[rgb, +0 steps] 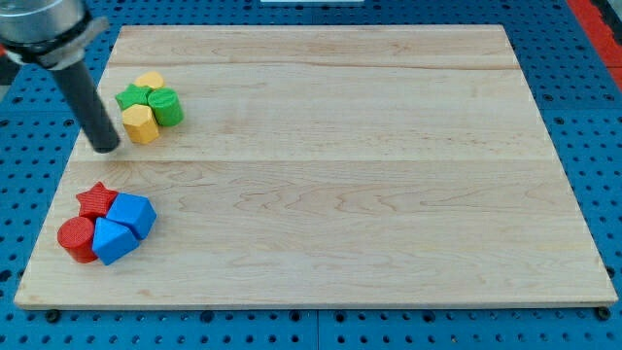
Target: Move blue triangle towards bottom right
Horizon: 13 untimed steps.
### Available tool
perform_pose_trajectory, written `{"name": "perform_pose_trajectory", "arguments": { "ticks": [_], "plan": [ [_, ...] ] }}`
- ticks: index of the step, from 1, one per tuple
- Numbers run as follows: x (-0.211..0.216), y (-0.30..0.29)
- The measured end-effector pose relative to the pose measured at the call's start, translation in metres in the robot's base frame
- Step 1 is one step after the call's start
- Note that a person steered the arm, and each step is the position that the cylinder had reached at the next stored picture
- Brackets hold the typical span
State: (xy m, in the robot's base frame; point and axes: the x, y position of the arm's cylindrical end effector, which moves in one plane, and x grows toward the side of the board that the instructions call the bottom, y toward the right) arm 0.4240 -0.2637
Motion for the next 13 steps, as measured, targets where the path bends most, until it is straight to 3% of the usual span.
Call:
{"name": "perform_pose_trajectory", "arguments": {
  "ticks": [1,2,3,5,6,9,13],
  "plan": [
    [0.010,-0.041],
    [0.012,-0.041],
    [0.043,-0.041],
    [0.153,-0.041],
    [0.169,-0.024],
    [0.130,0.074],
    [0.125,0.204]
  ]
}}
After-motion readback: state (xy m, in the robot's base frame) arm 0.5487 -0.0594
